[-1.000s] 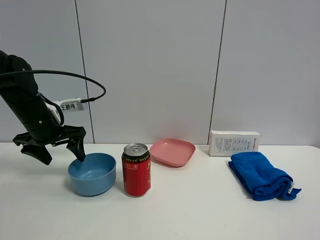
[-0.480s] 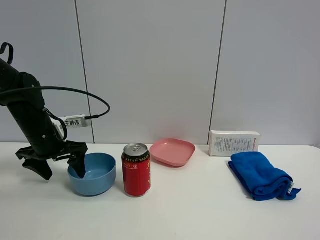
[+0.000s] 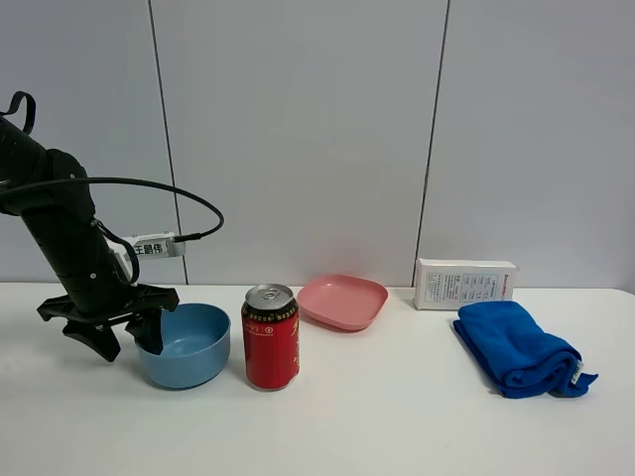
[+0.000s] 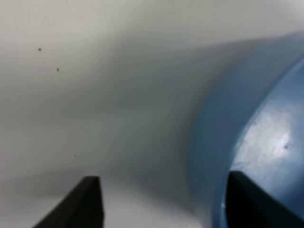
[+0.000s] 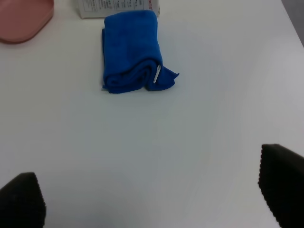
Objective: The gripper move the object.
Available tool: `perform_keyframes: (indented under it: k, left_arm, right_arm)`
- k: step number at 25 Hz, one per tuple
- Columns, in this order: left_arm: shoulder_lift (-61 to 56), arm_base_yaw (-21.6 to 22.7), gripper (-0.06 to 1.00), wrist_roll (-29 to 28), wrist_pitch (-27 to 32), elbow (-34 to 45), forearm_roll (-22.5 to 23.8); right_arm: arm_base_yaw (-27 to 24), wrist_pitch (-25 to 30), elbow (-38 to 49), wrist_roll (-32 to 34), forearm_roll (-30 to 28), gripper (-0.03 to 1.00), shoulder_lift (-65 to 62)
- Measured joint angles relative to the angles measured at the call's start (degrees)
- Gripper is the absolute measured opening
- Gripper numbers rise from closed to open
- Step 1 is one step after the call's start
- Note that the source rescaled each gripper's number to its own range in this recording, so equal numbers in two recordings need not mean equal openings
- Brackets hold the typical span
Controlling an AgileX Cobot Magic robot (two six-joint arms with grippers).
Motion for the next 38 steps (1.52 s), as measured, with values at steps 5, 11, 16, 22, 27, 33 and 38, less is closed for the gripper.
perform_keyframes:
  k: [5, 11, 16, 22, 27, 33, 38]
  left_arm:
    - [0.0, 0.0, 0.3, 0.0, 0.0, 0.0, -0.22]
    - [0.0, -0.06, 0.01, 0.01, 0.31, 0.0, -0.22]
    - [-1.03, -0.06, 0.0, 0.07, 1.61, 0.0, -0.22]
    - [-8.75, -0.06, 0.0, 0.81, 4.66, -0.12, 0.92]
    - [-17.42, -0.06, 0.0, 1.14, 11.34, -0.46, 1.06]
    - [-28.08, -0.12, 0.0, 0.77, 21.73, -2.56, 1.08]
    - [-31.04, -4.43, 0.0, -0.91, 28.21, -9.88, 1.49]
  right_arm:
    - [0.0, 0.0, 0.0, 0.0, 0.0, 1.0, 0.0]
    - [0.0, 0.0, 0.0, 0.0, 0.0, 1.0, 0.0]
    - [0.0, 0.0, 0.0, 0.0, 0.0, 1.0, 0.0]
    - [0.0, 0.0, 0.0, 0.0, 0.0, 1.0, 0.0]
    - [0.0, 0.0, 0.0, 0.0, 0.0, 1.0, 0.0]
    - [0.0, 0.0, 0.0, 0.0, 0.0, 1.0, 0.0]
    - [0.0, 0.0, 0.0, 0.0, 0.0, 1.0, 0.0]
